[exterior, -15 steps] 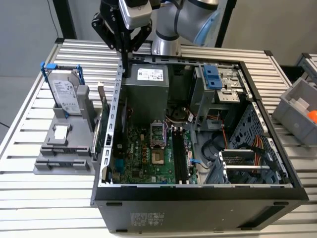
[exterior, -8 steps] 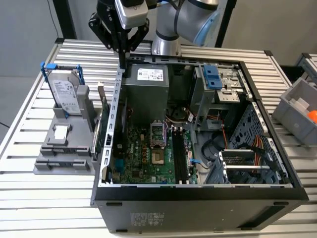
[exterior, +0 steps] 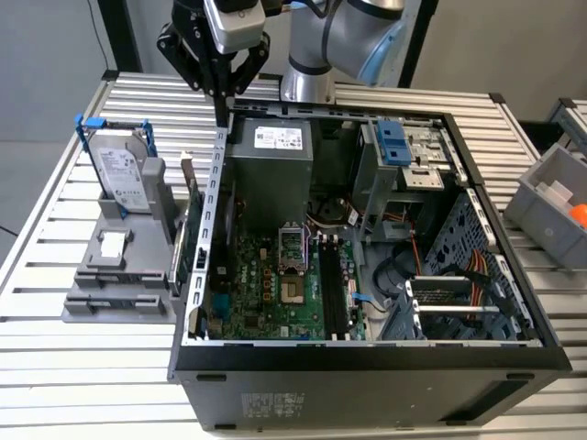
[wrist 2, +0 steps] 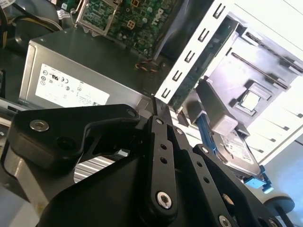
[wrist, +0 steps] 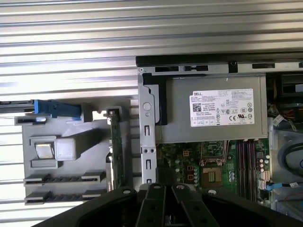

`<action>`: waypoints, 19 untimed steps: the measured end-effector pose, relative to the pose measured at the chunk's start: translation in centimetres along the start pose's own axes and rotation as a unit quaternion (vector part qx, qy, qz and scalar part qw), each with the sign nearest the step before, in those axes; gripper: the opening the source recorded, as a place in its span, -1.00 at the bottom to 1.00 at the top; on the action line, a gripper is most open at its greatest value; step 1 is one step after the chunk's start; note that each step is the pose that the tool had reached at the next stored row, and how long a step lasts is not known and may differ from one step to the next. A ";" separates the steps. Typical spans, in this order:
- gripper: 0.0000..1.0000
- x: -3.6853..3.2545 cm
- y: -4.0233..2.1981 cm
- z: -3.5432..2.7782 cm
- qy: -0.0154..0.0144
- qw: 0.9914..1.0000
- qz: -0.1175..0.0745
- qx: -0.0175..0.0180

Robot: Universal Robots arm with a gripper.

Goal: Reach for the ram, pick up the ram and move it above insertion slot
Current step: 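Reach for the ram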

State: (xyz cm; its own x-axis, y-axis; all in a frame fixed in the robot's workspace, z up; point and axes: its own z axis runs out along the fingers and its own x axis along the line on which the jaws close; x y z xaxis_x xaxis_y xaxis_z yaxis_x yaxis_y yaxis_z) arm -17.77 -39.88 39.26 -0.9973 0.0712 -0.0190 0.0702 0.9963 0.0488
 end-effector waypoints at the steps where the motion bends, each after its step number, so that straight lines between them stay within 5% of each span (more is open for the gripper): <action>1: -1.00 0.10 -0.01 0.00 0.000 1.000 0.000 0.000; 19: -1.00 1.98 -0.14 -0.05 0.000 1.000 0.000 0.000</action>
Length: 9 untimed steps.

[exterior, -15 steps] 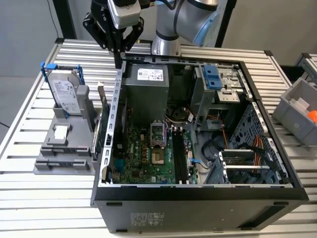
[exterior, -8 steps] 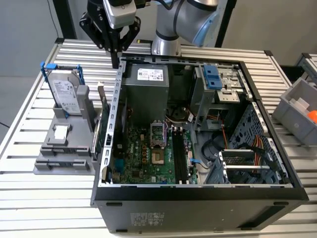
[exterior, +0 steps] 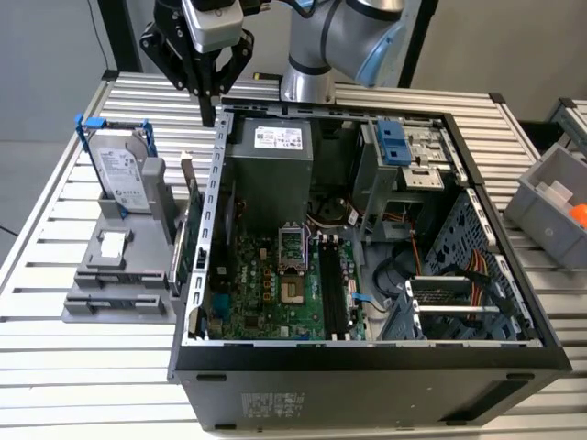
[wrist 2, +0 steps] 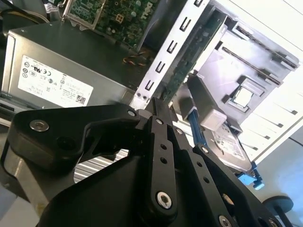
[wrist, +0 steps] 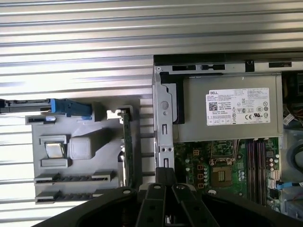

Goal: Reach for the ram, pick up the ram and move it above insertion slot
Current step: 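Reach for the ram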

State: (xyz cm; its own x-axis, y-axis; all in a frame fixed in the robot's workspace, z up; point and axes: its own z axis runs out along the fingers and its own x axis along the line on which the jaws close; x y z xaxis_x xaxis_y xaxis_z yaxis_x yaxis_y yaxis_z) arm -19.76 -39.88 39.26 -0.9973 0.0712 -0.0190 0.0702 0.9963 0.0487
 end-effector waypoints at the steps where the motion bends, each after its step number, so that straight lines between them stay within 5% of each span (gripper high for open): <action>1: -1.00 0.11 -0.01 0.00 0.000 1.000 0.000 0.000; 9: -1.00 0.97 -0.07 -0.02 0.000 1.000 0.000 0.000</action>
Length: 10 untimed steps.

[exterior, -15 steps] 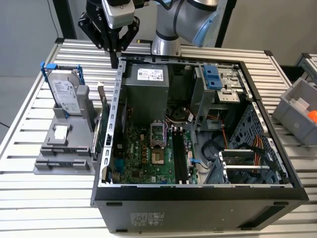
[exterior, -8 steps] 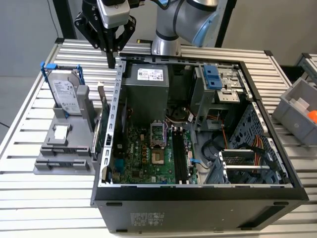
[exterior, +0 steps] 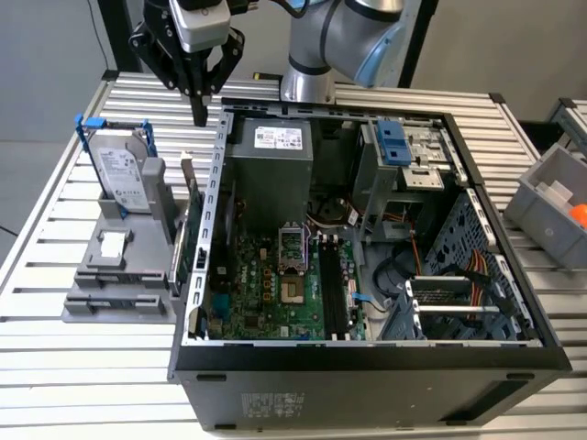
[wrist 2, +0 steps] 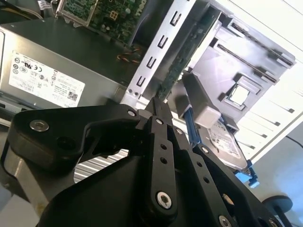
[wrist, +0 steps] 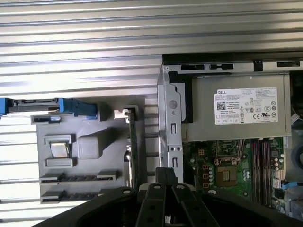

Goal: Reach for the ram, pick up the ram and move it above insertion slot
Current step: 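Reach for the ram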

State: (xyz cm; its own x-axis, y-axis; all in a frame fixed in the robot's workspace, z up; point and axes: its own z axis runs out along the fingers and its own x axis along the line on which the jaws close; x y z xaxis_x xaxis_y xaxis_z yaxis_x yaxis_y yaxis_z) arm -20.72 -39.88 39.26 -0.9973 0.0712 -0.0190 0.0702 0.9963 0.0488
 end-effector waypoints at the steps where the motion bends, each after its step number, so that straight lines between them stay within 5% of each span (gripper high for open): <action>1: -1.00 0.10 -0.01 -0.01 0.000 1.000 0.000 0.000; 10: -1.00 0.99 -0.07 -0.02 0.000 1.000 0.000 0.000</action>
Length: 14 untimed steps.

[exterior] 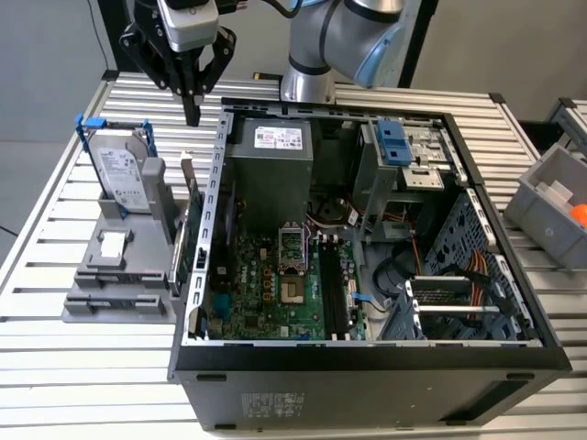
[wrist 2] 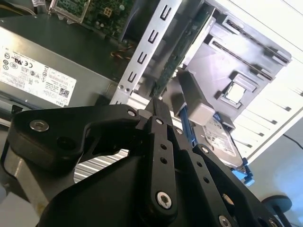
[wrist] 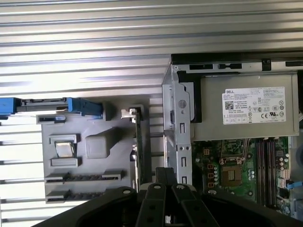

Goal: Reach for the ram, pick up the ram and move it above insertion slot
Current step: 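Reach for the ram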

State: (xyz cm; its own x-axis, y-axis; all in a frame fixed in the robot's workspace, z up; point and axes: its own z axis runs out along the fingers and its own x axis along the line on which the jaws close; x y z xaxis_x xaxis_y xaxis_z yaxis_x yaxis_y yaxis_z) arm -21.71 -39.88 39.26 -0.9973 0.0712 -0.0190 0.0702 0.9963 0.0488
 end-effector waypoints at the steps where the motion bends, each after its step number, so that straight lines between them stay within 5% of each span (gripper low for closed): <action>1: -1.00 0.11 -0.01 -0.01 0.000 1.000 0.000 0.000; 14: -1.00 1.50 -0.11 -0.03 0.000 1.000 0.000 0.000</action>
State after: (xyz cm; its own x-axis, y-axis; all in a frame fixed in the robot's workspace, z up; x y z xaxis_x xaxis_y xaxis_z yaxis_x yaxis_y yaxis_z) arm -23.22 -39.88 39.26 -0.9973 0.0712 -0.0190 0.0702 0.9963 0.0488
